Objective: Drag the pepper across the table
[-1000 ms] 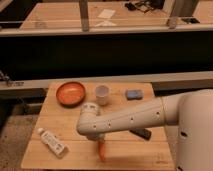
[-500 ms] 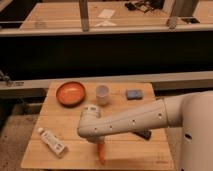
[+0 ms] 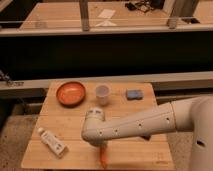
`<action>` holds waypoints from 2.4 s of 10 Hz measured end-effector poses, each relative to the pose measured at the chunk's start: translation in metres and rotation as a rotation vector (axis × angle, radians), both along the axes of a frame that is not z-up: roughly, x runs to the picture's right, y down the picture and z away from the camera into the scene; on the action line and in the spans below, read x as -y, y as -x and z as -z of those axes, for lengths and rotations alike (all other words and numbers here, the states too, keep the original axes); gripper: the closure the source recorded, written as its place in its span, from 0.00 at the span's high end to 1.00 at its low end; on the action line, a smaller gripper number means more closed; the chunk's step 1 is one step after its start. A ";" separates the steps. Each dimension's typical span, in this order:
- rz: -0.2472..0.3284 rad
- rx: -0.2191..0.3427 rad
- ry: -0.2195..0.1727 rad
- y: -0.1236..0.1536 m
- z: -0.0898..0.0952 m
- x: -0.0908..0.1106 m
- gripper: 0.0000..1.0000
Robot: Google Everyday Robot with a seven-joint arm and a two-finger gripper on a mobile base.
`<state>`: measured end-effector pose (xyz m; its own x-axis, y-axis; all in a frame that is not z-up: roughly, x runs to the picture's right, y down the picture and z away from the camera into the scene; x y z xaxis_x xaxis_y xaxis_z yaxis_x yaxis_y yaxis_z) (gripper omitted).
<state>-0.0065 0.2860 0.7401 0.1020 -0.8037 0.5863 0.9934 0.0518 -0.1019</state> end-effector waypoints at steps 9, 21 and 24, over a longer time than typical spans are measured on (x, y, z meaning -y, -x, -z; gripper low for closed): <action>-0.057 0.010 -0.011 -0.018 0.005 -0.001 0.28; -0.115 0.044 -0.026 -0.011 0.002 0.007 0.39; -0.148 0.053 -0.032 -0.014 0.001 0.008 0.39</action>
<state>0.0075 0.2775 0.7389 0.1900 -0.8003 0.5687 0.9787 0.2000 -0.0454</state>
